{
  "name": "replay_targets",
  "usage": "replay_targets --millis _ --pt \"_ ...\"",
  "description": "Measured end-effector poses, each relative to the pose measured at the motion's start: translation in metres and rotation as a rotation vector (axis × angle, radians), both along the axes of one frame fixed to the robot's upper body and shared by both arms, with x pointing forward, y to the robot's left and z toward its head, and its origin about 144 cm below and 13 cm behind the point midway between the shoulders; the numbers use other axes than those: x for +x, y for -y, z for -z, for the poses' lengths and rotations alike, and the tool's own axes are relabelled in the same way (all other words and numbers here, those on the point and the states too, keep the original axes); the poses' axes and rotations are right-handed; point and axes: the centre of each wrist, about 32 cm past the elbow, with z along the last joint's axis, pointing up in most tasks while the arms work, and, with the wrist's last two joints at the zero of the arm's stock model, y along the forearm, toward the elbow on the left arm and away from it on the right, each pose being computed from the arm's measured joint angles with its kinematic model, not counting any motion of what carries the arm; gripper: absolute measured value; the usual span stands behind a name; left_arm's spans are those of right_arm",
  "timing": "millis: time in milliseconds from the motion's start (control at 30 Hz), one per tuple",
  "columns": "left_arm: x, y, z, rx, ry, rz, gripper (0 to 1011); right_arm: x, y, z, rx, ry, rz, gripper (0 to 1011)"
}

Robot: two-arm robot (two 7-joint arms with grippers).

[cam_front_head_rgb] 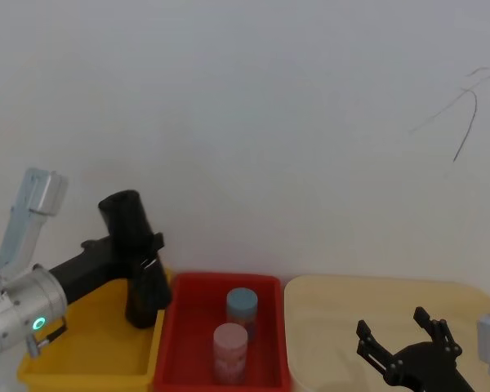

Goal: Pick up the garbage bag with the one hand and transfer it to the other hand.

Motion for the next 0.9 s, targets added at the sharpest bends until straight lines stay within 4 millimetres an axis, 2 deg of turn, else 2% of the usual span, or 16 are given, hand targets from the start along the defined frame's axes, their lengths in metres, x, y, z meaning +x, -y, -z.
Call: replay_targets --millis 333,900 --pt "-0.002 0.023 -0.015 -0.033 0.026 0.083 401 0.0 0.0 0.0 0.0 0.0 0.0 1001" --pt "-0.001 0.049 -0.019 -0.008 0.063 0.14 401 0.003 0.003 -0.004 -0.016 -0.014 -0.029 1001"
